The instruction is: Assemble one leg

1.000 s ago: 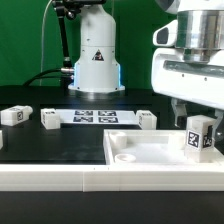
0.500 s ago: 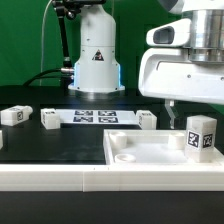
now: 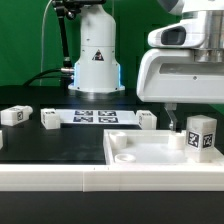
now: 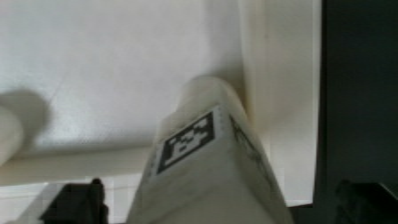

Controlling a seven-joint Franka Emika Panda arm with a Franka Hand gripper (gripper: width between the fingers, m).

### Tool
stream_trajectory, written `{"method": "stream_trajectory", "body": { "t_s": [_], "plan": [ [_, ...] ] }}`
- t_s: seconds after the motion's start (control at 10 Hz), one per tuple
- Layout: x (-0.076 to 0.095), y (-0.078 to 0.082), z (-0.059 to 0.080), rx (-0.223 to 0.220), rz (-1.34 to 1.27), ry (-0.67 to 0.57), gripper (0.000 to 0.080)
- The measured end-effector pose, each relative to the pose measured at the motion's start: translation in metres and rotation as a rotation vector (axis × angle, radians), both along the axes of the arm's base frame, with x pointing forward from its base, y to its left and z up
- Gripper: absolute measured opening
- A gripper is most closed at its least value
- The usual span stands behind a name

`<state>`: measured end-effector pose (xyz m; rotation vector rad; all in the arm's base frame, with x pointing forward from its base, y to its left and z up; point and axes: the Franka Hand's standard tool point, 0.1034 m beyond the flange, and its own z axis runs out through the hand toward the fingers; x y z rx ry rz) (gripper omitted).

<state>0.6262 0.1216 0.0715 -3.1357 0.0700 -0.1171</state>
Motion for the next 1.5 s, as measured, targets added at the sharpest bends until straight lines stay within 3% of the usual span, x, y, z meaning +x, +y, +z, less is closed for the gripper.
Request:
{"method": "stream_trajectory", "body": {
  "t_s": [0.6, 0.8, 0.9, 1.0, 1.2, 1.5],
  "plan": [
    [0.0003, -0.0035, -0.0003, -0.048, 0.226, 0.001, 0.0649],
    [0.0003, -0.0037, -0.0004, -0.048, 0.226, 0.001, 0.0425],
    [0.0002, -0.0038, -0.0005, -0.048, 0.223, 0.001, 0.0425],
    [0.0, -0.0037, -0.0007, -0.046, 0.199, 0.002, 0.0291],
    [0.0, -0.0036, -0.0008, -0.04, 0.135, 0.001, 0.0291],
    [0.0012, -0.0028, -0.0009, -0.013, -0.172, -0.021, 0.0291]
  ]
}}
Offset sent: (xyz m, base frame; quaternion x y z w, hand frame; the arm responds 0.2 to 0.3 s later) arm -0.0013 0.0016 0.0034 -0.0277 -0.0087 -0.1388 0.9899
